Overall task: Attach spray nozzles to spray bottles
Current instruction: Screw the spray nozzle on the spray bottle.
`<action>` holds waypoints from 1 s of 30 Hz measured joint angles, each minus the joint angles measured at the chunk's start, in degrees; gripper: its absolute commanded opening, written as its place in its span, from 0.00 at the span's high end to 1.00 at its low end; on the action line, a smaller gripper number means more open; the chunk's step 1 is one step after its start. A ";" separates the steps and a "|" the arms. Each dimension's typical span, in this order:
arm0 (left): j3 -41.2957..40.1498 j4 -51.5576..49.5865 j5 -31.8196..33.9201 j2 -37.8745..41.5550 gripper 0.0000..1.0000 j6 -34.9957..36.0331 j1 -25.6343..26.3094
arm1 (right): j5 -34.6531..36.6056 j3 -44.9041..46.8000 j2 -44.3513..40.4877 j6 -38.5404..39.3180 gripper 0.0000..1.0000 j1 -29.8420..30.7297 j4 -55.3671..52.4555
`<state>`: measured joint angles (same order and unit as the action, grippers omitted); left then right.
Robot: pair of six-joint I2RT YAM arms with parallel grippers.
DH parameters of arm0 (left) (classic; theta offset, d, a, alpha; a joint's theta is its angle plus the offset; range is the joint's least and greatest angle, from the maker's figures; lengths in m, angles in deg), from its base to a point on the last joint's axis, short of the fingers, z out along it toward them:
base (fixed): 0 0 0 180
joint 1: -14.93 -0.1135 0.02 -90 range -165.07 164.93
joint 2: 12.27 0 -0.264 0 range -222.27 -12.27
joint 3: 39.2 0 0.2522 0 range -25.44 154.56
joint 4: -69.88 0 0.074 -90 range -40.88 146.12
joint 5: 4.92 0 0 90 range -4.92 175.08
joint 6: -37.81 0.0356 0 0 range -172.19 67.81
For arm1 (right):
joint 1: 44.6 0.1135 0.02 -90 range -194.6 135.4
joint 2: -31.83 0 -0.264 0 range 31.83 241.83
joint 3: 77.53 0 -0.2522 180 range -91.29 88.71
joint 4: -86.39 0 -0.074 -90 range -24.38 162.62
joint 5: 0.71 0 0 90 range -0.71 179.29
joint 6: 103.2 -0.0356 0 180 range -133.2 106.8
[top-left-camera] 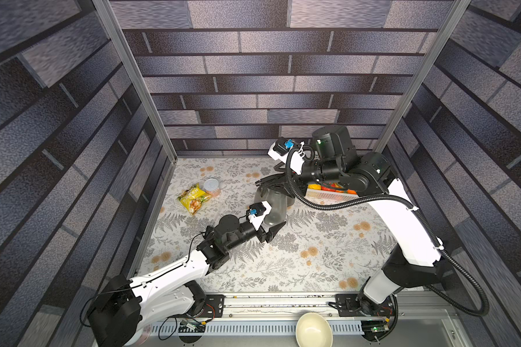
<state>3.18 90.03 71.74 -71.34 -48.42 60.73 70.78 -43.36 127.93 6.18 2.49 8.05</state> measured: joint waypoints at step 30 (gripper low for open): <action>0.02 0.55 -1.73 0.74 0.25 -0.39 -0.13 | -0.90 30.23 -16.72 -7.67 0.92 -0.61 25.51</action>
<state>3.20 90.58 70.01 -70.60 -48.81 60.60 69.89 -13.13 111.21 -1.49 1.88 33.56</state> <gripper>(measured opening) 0.812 0.235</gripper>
